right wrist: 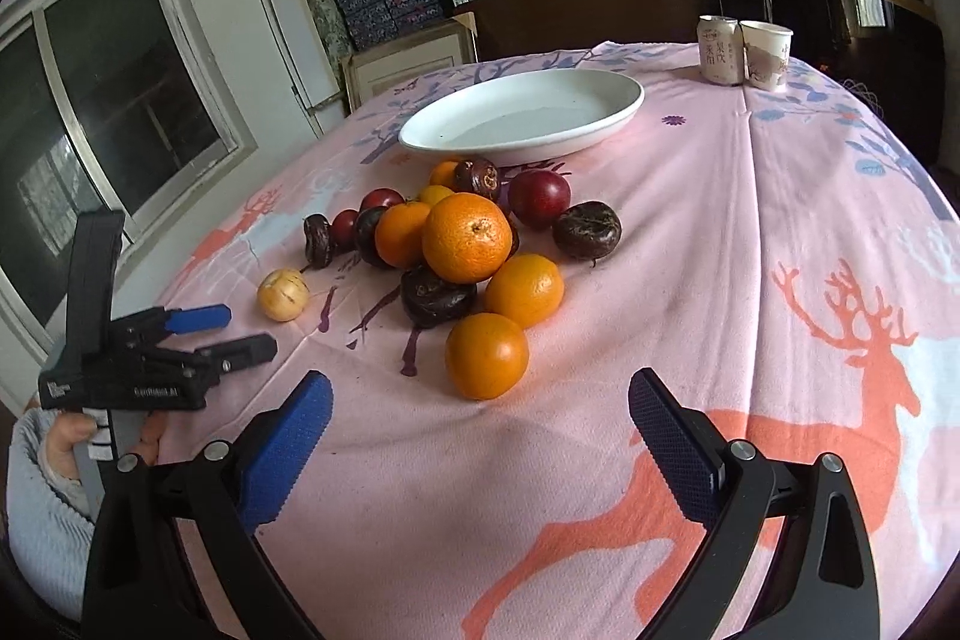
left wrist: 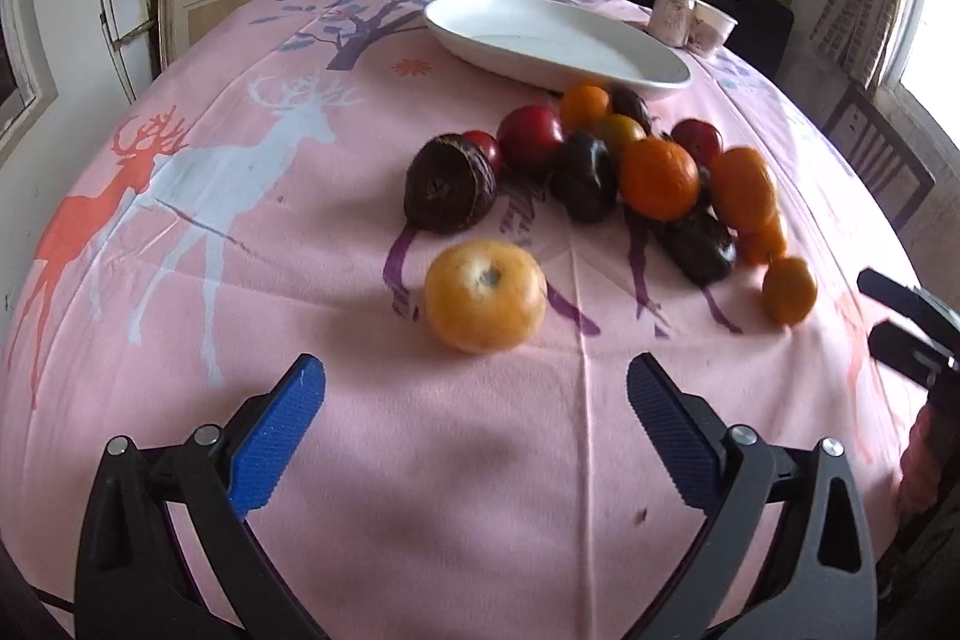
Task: Organize fruits
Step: 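Grasp the yellow apple with the left tool while the right tool grasps an orange, then carry both fruits over the white plate and open both tools to release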
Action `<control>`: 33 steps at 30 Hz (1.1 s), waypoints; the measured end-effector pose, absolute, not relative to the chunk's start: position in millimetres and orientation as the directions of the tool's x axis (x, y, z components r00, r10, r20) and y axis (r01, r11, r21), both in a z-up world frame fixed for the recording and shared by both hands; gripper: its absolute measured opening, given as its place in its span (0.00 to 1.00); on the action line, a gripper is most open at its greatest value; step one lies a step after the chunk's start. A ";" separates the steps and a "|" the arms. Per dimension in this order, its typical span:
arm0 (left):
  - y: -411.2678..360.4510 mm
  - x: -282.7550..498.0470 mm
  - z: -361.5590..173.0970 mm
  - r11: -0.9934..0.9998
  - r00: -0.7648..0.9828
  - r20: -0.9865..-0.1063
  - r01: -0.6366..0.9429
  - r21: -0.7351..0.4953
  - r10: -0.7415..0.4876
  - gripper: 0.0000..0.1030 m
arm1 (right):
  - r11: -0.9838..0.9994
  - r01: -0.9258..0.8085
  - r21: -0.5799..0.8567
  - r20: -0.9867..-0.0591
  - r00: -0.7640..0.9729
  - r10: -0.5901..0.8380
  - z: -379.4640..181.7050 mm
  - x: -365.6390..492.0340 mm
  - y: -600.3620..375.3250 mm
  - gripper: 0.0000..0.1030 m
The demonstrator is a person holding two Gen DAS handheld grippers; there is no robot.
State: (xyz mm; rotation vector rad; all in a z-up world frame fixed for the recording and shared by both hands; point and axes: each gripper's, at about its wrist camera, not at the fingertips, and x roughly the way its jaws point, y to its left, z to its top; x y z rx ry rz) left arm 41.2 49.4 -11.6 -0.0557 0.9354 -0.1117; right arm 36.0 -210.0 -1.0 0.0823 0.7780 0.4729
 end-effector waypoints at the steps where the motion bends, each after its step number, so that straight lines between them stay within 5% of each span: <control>1: 49.8 48.0 -11.4 0.993 0.587 -0.800 0.068 -0.101 -0.122 0.96 | 0.894 -0.380 0.237 -0.664 0.609 0.435 -1.2 38.9 -208.1 0.97; 4: 41.8 54.9 -15.7 0.994 0.586 -0.803 0.069 -0.086 -0.110 0.96 | 0.905 -0.366 0.217 -0.689 0.600 0.407 -4.7 46.2 -204.3 0.79; 5: 39.0 56.5 -17.9 0.993 0.581 -0.806 0.083 -0.078 -0.112 0.90 | 0.905 -0.366 0.216 -0.699 0.589 0.405 -6.5 48.8 -202.9 0.75; 6: 35.9 56.9 -19.4 0.993 0.574 -0.811 0.100 -0.069 -0.115 0.68 | 0.905 -0.366 0.215 -0.709 0.579 0.402 -8.1 51.5 -201.3 0.70; 7: 33.3 56.0 -18.9 0.993 0.581 -0.808 0.103 -0.048 -0.100 0.66 | 0.907 -0.362 0.213 -0.719 0.571 0.397 -10.1 54.5 -200.0 0.70; 17: 36.1 67.2 -16.2 0.989 0.571 -0.808 0.125 -0.085 -0.141 0.57 | 0.917 -0.351 0.188 -0.778 0.517 0.357 -24.6 76.3 -187.6 0.59; 21: 42.3 74.8 -15.4 0.988 0.572 -0.805 0.105 -0.115 -0.155 0.42 | 0.916 -0.358 0.182 -0.781 0.513 0.356 -25.0 81.2 -184.9 0.46; 22: 43.2 75.6 -15.5 0.987 0.572 -0.804 0.104 -0.124 -0.161 0.42 | 0.904 -0.375 0.204 -0.778 0.499 0.382 -24.9 82.3 -184.7 0.36; 33: 18.9 96.0 40.5 0.980 0.650 -0.736 0.170 -0.104 -0.191 0.41 | 0.902 -0.382 0.200 -0.655 0.633 0.413 49.2 98.9 -200.3 0.36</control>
